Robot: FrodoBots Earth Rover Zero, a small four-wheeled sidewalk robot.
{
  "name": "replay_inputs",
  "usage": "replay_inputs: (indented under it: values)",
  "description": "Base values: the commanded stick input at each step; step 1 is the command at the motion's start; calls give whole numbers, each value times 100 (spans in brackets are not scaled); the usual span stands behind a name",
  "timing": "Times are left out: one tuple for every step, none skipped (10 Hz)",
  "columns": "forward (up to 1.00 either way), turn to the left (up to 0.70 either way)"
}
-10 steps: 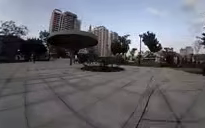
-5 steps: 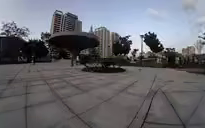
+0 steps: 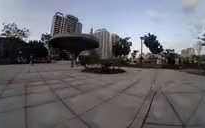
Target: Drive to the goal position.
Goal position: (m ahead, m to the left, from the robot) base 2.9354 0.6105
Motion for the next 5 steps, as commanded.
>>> replay_inputs:
  values:
    - [100,0]
    - [100,0]
    - [100,0]
    - [100,0]
    - [100,0]
